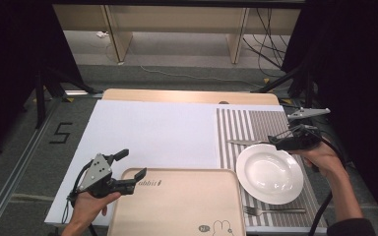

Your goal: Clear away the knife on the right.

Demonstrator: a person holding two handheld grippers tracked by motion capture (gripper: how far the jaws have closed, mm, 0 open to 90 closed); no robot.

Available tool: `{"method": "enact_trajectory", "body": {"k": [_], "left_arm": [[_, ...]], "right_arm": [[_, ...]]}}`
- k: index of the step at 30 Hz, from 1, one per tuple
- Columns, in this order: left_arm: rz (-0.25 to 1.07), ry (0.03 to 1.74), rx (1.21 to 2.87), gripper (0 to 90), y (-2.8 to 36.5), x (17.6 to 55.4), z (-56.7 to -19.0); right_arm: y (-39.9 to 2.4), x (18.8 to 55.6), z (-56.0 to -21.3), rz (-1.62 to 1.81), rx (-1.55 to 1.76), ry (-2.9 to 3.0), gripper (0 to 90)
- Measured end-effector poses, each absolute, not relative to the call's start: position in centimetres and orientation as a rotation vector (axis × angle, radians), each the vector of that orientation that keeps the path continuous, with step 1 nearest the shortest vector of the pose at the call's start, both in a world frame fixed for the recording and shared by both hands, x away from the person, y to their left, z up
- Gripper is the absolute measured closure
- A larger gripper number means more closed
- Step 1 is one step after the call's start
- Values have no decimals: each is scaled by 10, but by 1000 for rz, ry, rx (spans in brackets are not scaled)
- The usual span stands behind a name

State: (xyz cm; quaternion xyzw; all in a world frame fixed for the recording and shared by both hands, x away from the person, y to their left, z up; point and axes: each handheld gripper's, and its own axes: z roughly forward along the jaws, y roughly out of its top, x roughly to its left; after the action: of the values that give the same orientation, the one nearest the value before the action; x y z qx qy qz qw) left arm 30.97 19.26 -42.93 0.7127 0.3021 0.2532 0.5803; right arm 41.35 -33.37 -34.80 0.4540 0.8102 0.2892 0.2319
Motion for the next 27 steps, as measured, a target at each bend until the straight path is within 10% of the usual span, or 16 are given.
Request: {"method": "enact_trajectory", "body": {"k": [27], "left_arm": [[598, 712, 1665, 163, 192, 311, -430]], "right_arm": [[-333, 510, -392, 395, 1374, 2426, 191]]}}
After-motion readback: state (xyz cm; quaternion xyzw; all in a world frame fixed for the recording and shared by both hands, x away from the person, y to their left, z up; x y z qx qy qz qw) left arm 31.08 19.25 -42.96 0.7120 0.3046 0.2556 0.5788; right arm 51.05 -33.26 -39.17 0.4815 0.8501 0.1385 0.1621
